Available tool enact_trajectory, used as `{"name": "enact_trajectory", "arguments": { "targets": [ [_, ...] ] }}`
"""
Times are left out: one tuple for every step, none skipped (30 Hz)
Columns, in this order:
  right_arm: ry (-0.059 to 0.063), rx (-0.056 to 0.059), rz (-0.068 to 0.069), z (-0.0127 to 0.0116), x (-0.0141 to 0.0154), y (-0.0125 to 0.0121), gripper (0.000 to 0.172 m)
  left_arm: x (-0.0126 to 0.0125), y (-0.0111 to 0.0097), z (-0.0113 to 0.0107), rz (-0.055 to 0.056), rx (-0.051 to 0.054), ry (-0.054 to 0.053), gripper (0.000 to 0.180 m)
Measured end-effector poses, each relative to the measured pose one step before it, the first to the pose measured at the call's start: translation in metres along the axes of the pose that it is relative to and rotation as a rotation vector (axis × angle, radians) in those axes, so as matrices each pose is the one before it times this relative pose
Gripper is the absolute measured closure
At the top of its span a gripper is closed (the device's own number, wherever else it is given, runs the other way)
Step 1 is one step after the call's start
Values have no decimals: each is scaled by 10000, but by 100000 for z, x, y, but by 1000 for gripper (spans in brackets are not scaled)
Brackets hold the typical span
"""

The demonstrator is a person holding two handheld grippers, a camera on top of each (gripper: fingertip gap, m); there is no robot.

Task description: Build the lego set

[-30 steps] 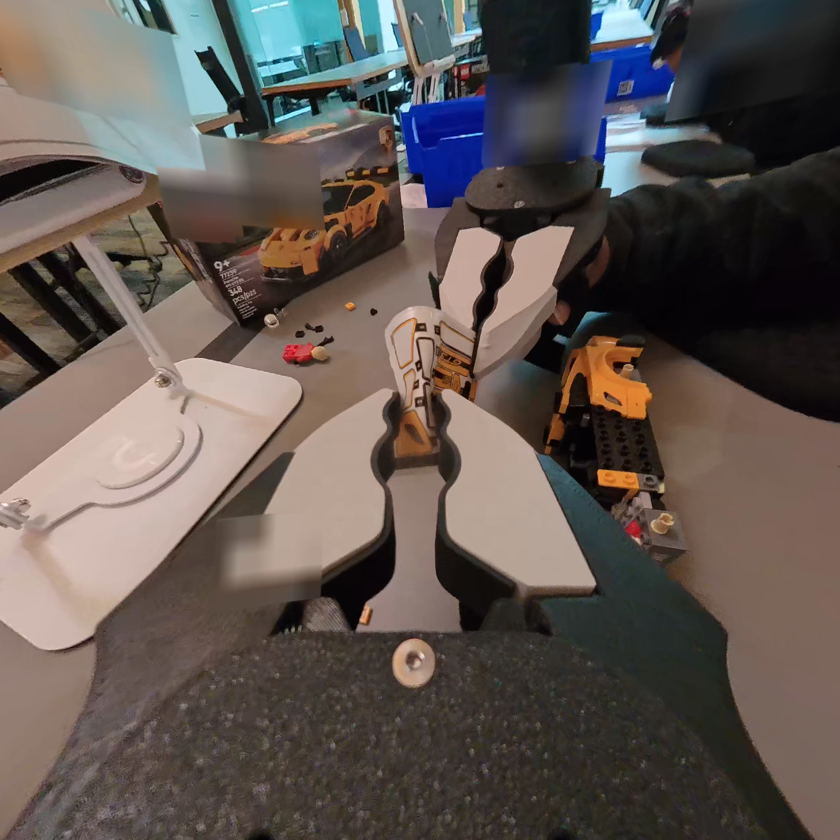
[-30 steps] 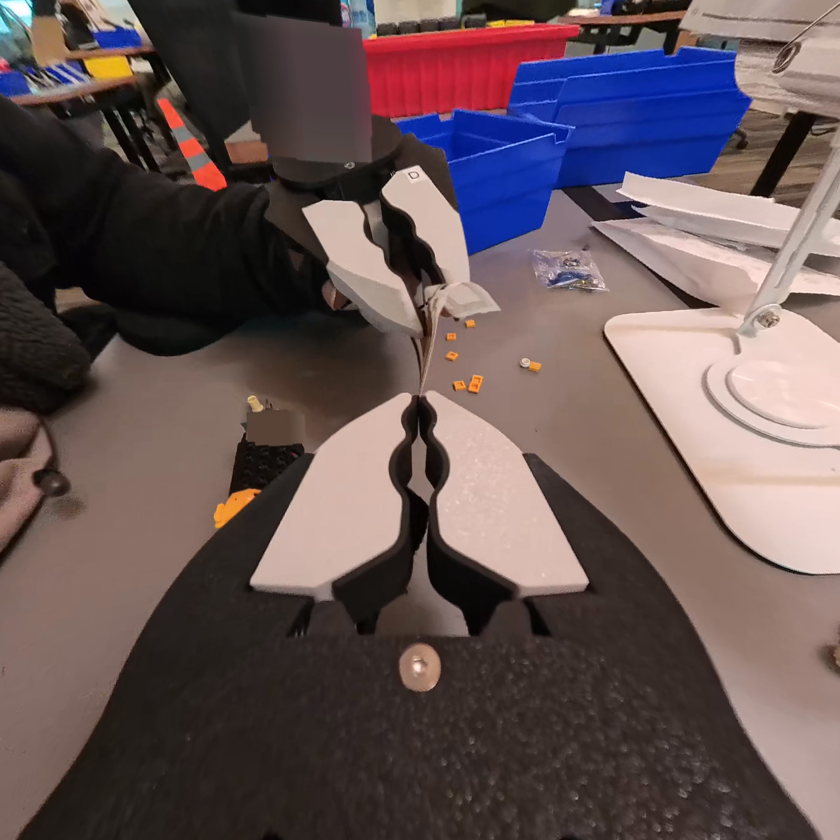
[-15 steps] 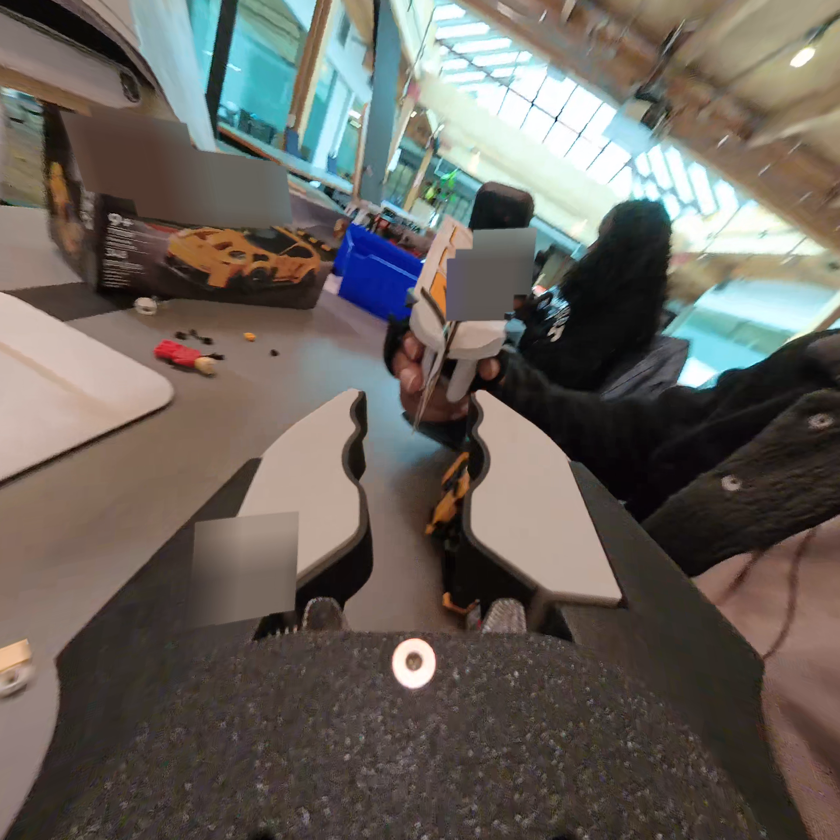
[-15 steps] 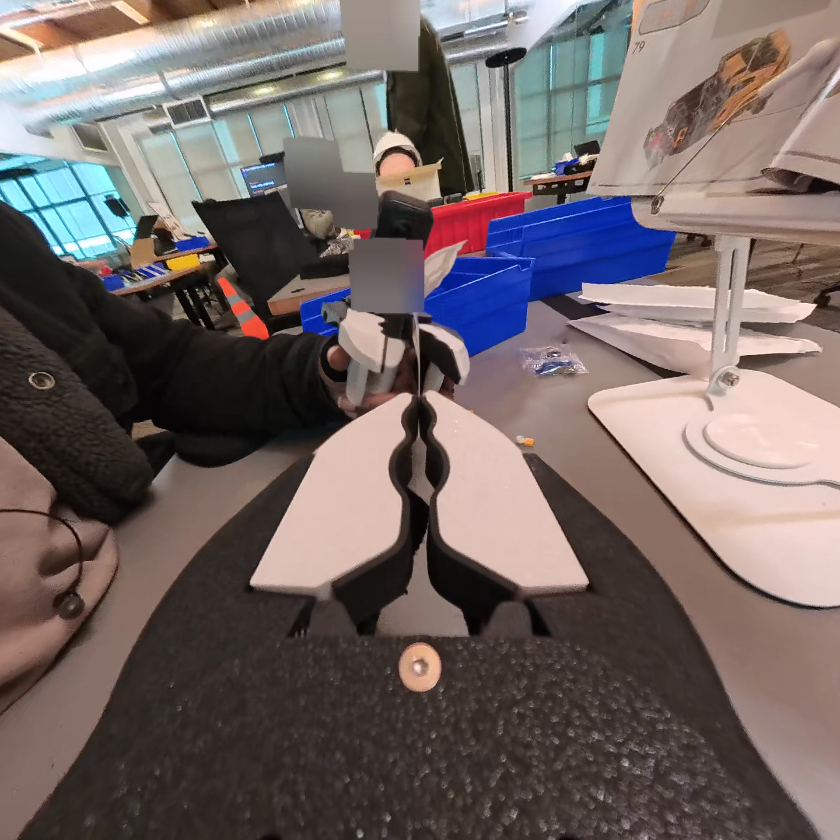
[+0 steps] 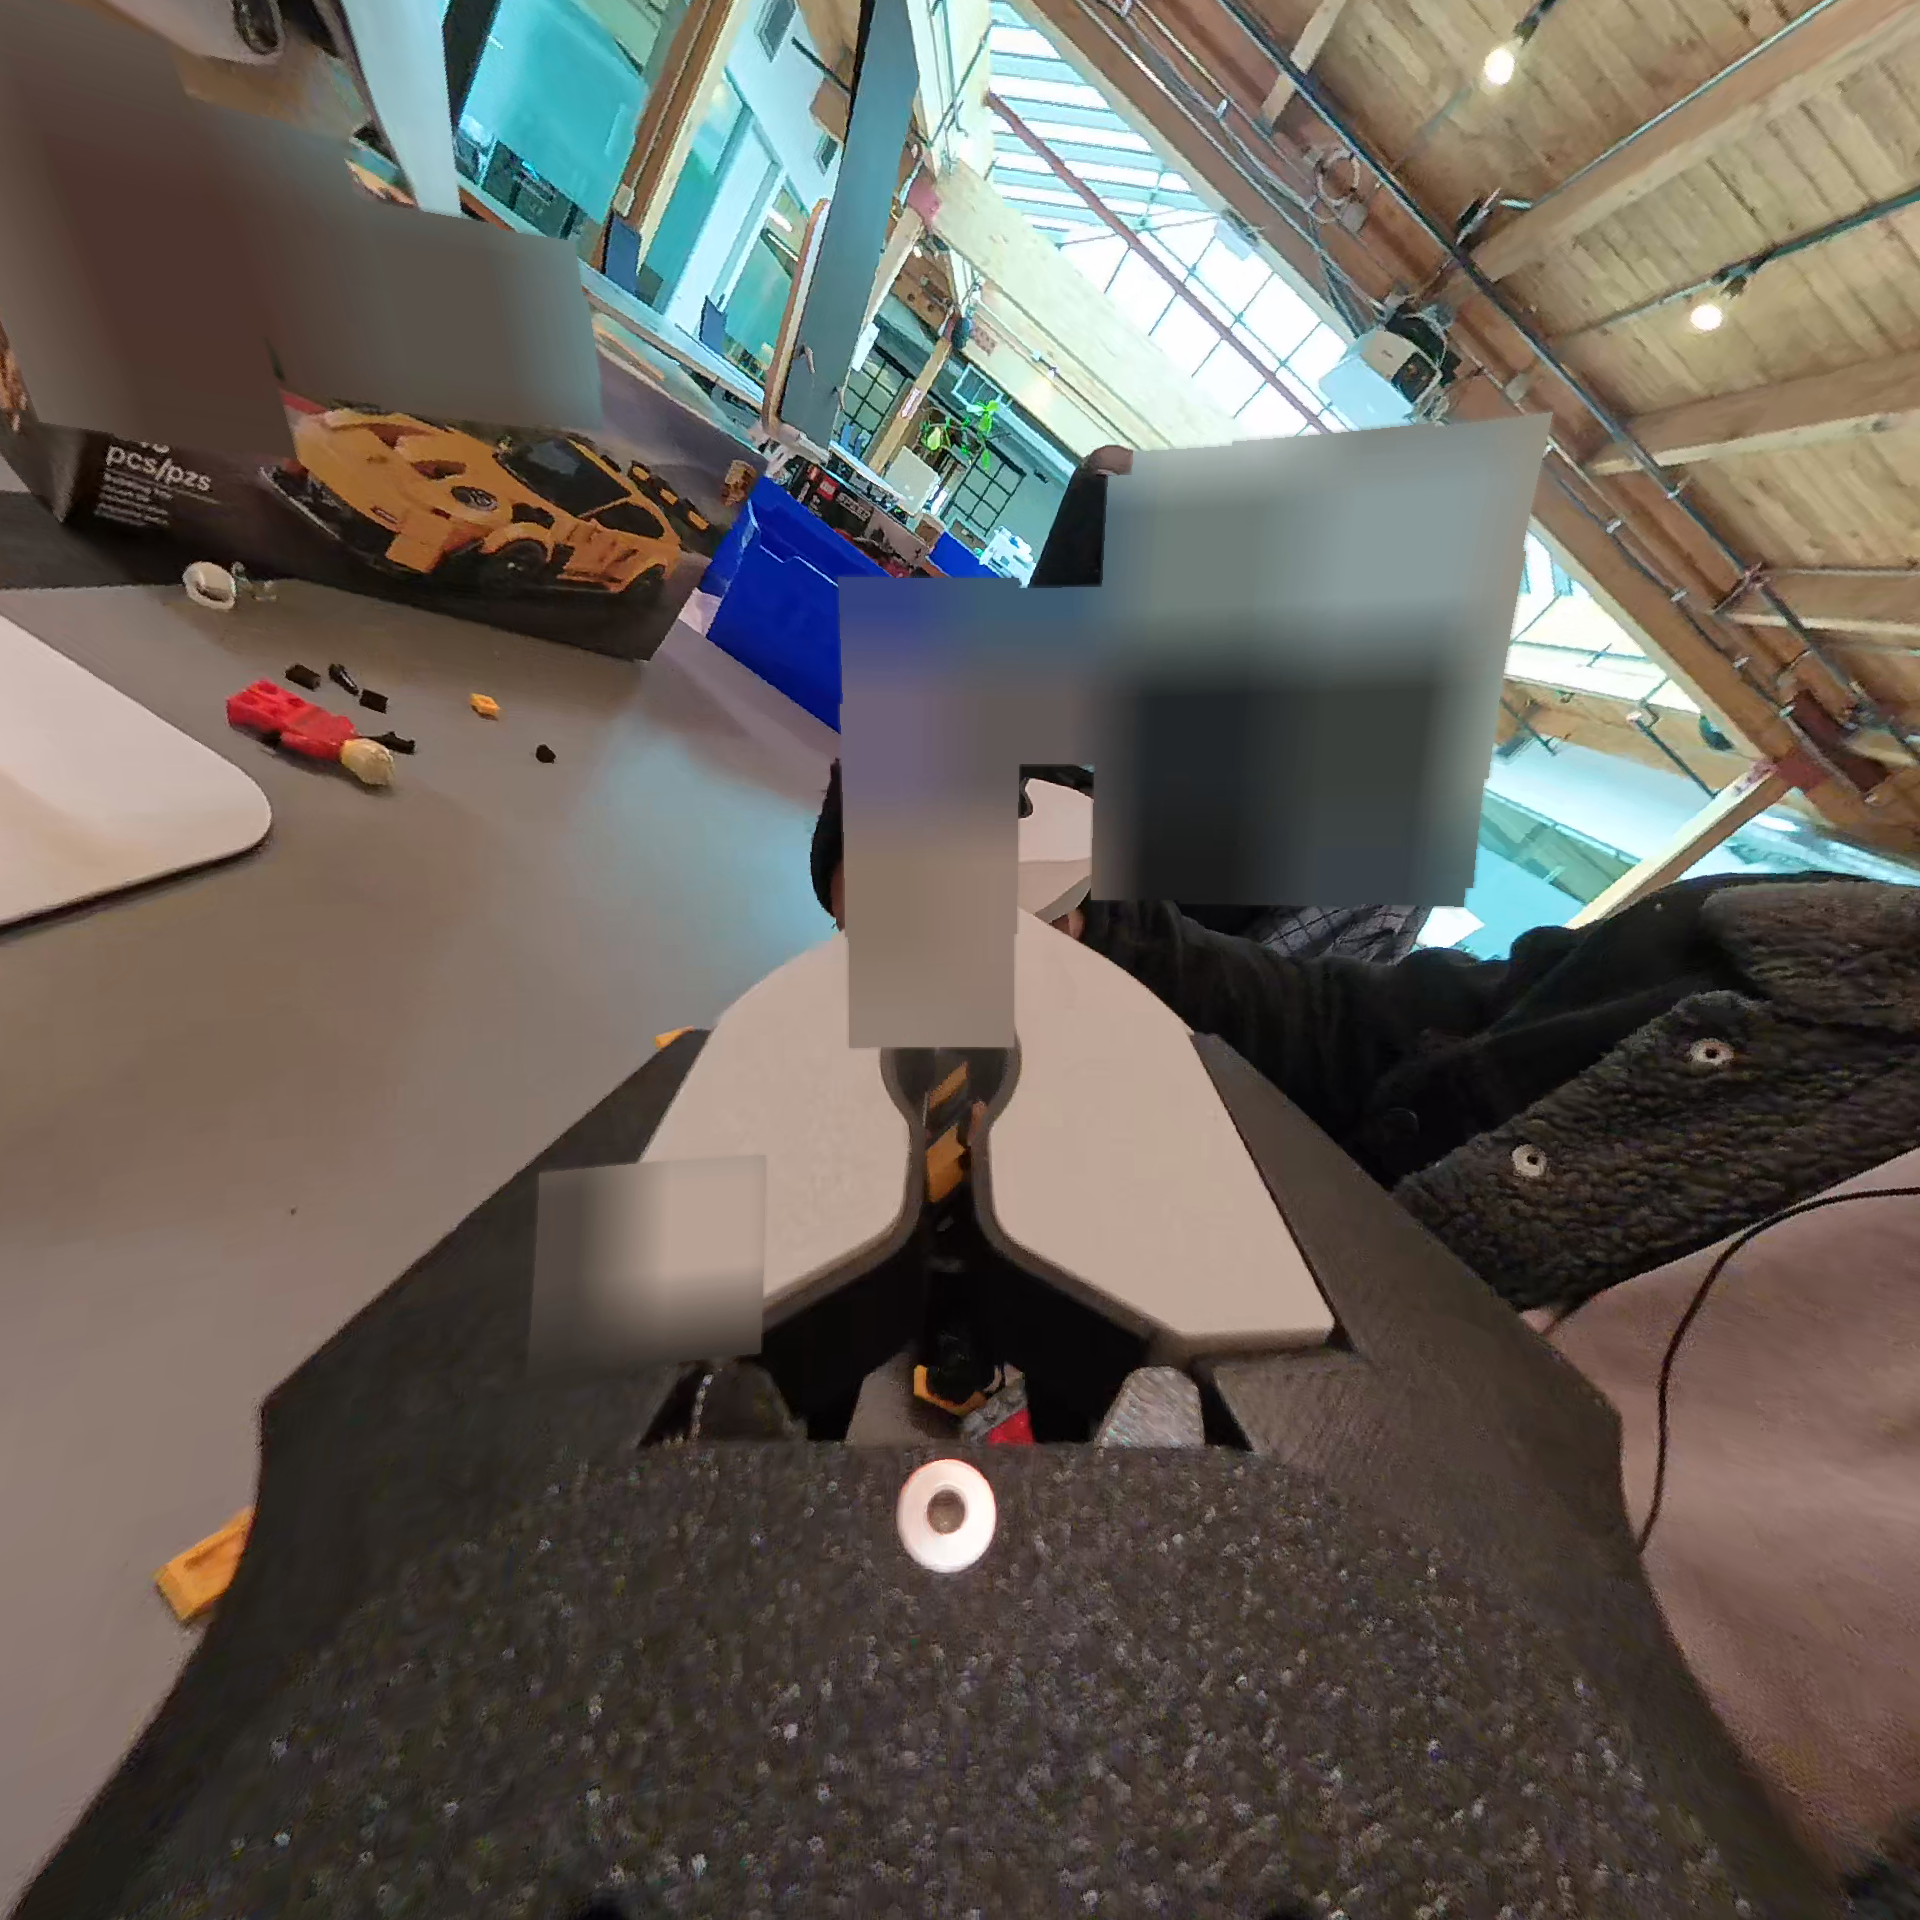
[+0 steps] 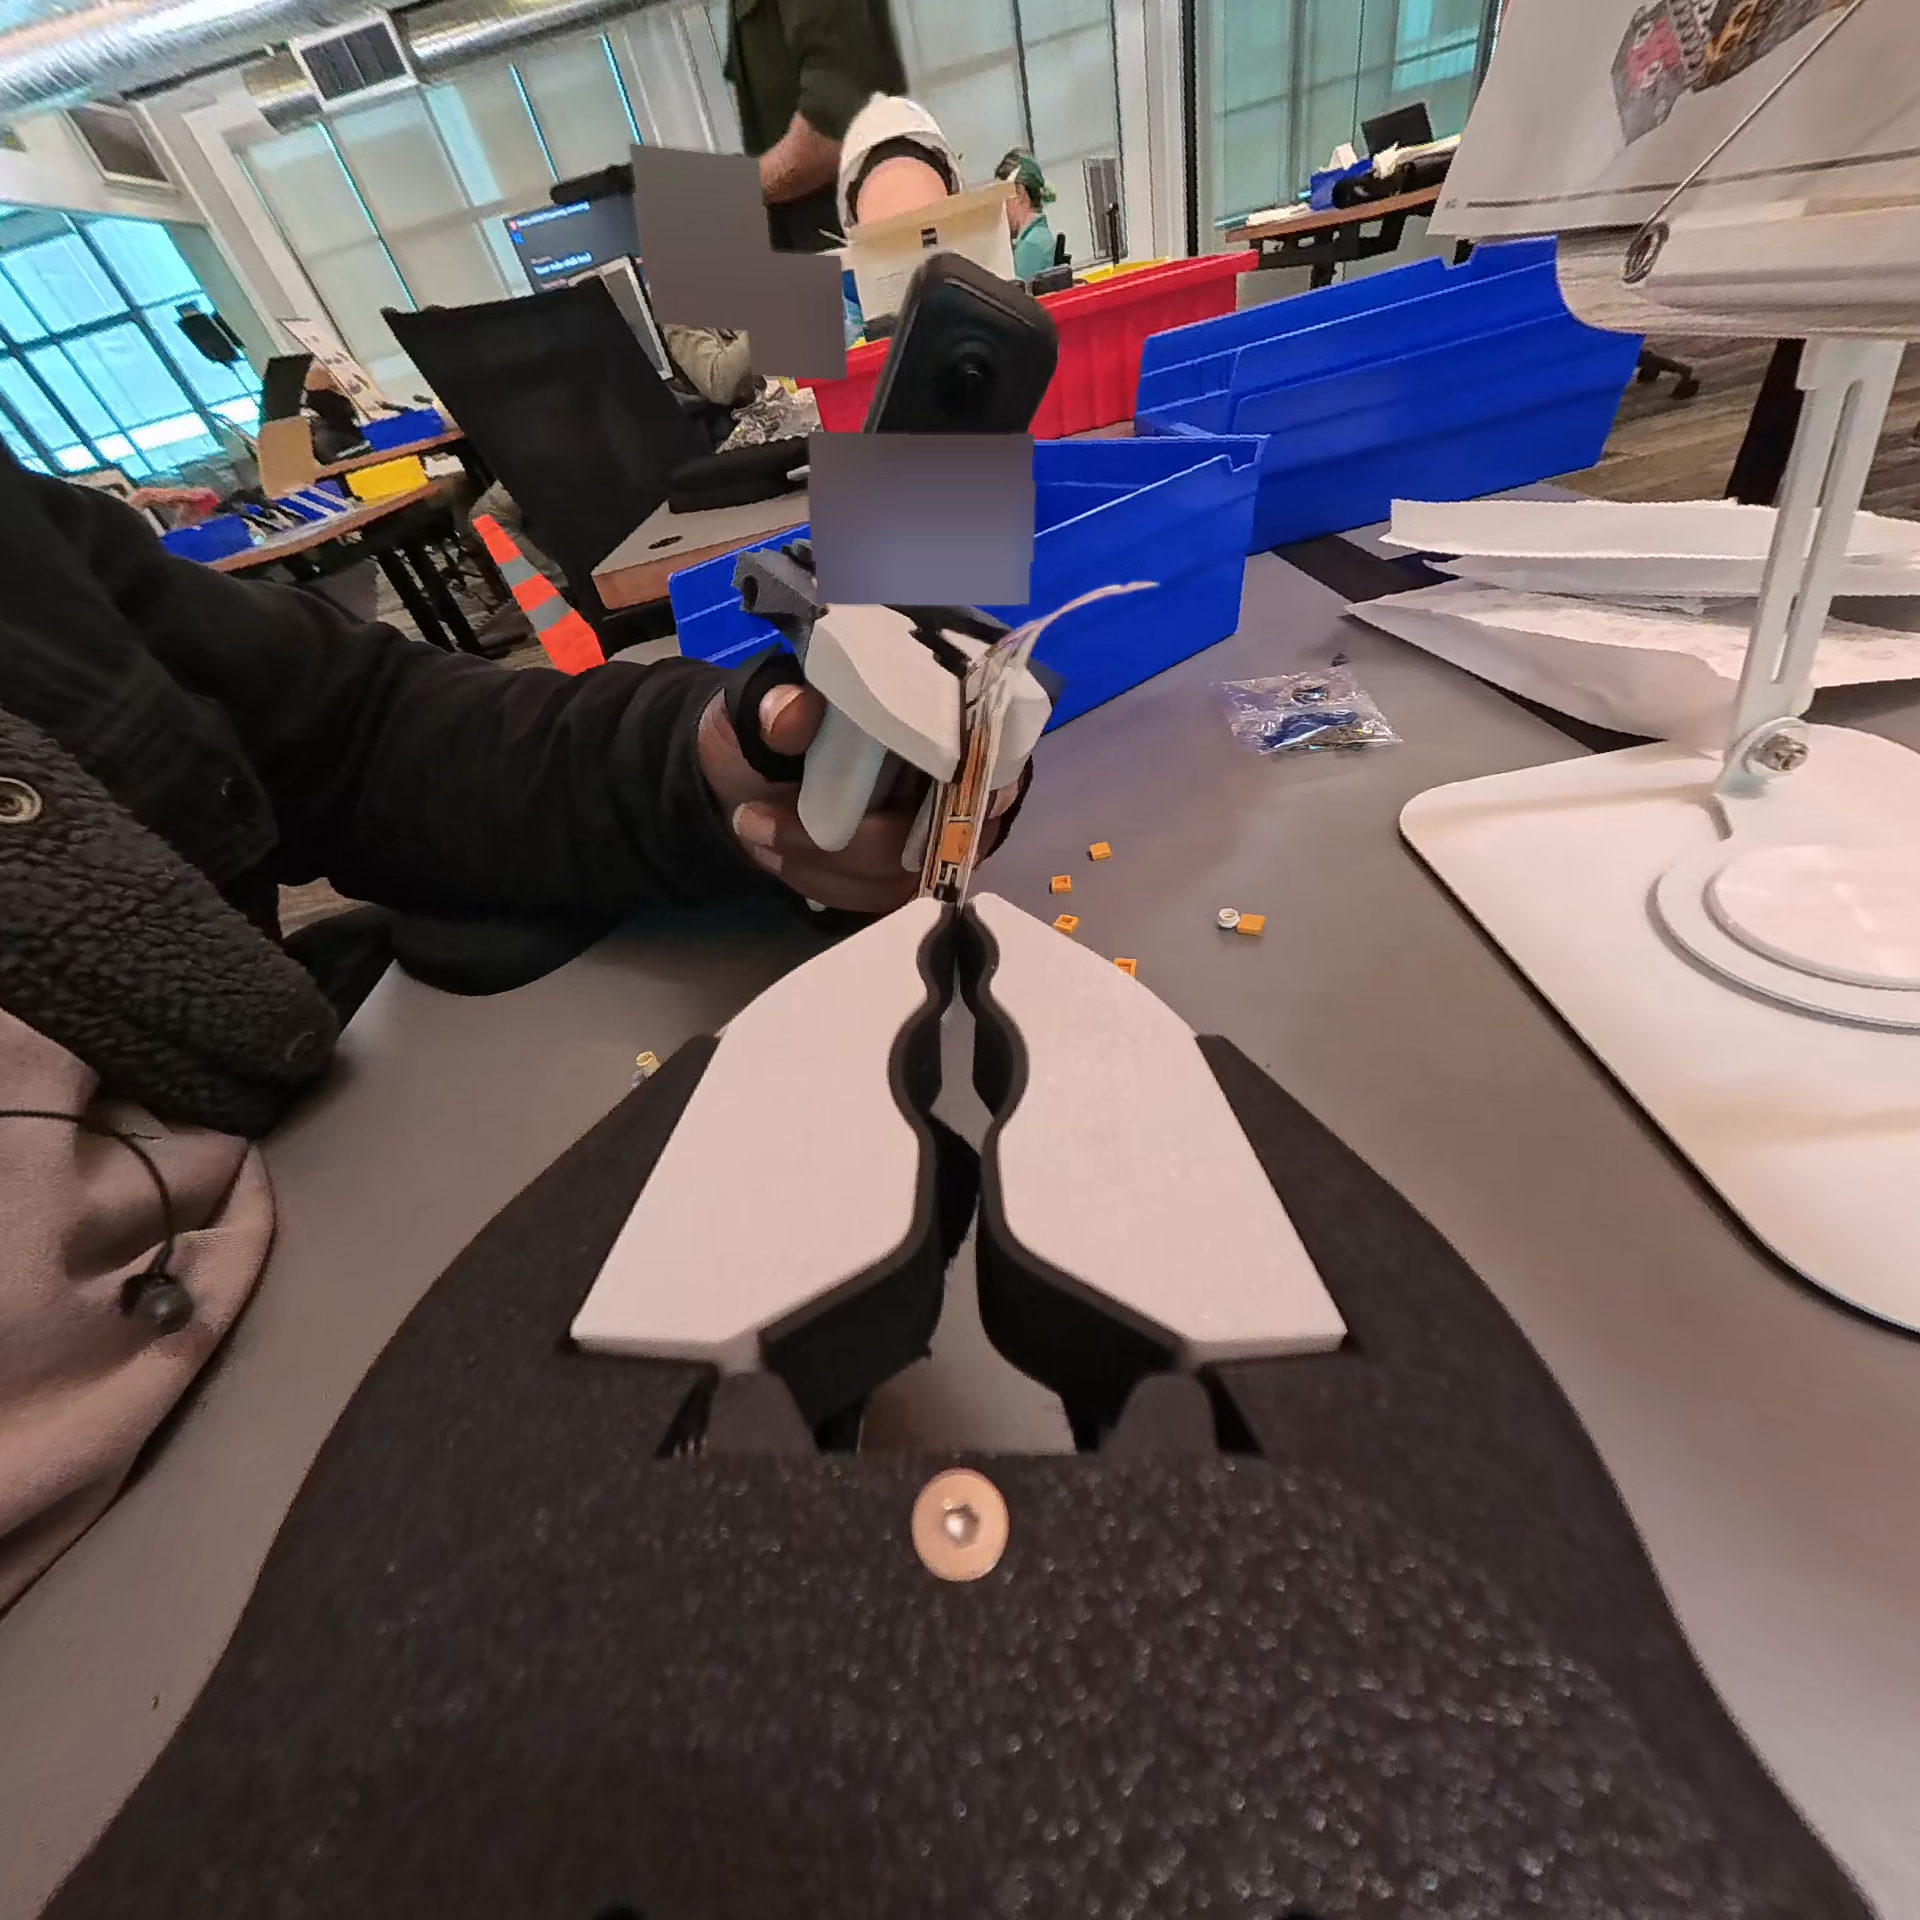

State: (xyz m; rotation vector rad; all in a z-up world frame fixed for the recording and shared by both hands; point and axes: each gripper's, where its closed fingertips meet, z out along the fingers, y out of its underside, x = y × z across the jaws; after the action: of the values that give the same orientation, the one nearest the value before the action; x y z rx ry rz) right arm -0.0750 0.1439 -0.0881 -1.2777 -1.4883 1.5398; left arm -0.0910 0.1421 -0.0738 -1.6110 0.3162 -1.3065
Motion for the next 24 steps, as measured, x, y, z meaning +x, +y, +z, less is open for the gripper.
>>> {"name": "enact_trajectory", "arguments": {
  "targets": [
    [-9, -1, 39, -21, 33, 30, 172, -62, -75, -65, -217, 51, 39, 180],
    [-30, 2, 64, -32, 27, 28, 172, -96, -98, -91, -257, 66, 34, 180],
    [-21, -3, 70, -21, 51, 29, 172, -147, -135, -105, -246, 85, 13, 180],
    [2, -12, 52, -9, 67, 33, 172, -203, -113, -123, -224, 75, -24, 180],
    [26, -23, 15, -8, 76, 58, 171, -188, -78, -109, -169, 53, -26, 180],
    [80, -21, -23, 6, 134, 53, 169, -165, -62, -106, -94, 37, -34, 180],
    [113, -12, -34, -15, 158, 18, 167, -136, -45, -93, -37, 16, -50, 180],
    [81, 17, -27, -26, 130, -39, 165, -113, -28, -71, 1, -6, -65, 180],
    [88, 51, -4, -39, 144, -73, 163, -91, 26, -31, 24, -34, -65, 180],
    [93, 54, 16, -39, 177, -86, 160, -48, 73, 3, 40, -66, -45, 180],
    [39, 34, 26, -36, 86, -49, 159, -28, 126, 37, 33, -74, -31, 180],
    [16, 16, 32, -16, 53, -19, 157, 12, 112, 47, 18, -58, -3, 180],
    [14, -11, 17, 16, 37, 25, 156, 51, 117, 71, 4, -54, 24, 180],
    [-14, -35, -6, 35, -36, 54, 156, 34, 108, 66, 4, -51, 13, 180],
    [-23, -41, -16, 61, -60, 72, 156, 16, 103, 58, 7, -51, 4, 180],
    [-23, -51, -18, 66, -66, 85, 157, 29, 114, 58, -7, -48, 16, 180],
    [-26, -74, -19, 74, -67, 131, 160, 45, 87, 60, -34, -36, 34, 180],
    [19, -90, -30, 77, -5, 161, 168, 74, 65, 41, -50, -19, 57, 180],
    [-24, -62, -24, 42, -78, 92, 172, 99, 34, 30, -54, -4, 70, 180],
    [-91, 46, 65, -10, -135, -112, 172, 66, -57, -20, -56, 48, 57, 180],
    [-179, 149, 179, -77, -191, -284, 172, 68, -102, -18, -15, 77, 39, 180],
    [-161, 131, 241, -59, -133, -240, 172, 142, -94, 6, 65, 81, 52, 180],
    [-60, 47, 220, -42, 42, -71, 172, 99, -35, 30, 109, 38, -10, 180],
    [-10, 3, 204, -47, 109, -9, 172, 19, 33, 56, 113, -12, -56, 178]
  ]
}}
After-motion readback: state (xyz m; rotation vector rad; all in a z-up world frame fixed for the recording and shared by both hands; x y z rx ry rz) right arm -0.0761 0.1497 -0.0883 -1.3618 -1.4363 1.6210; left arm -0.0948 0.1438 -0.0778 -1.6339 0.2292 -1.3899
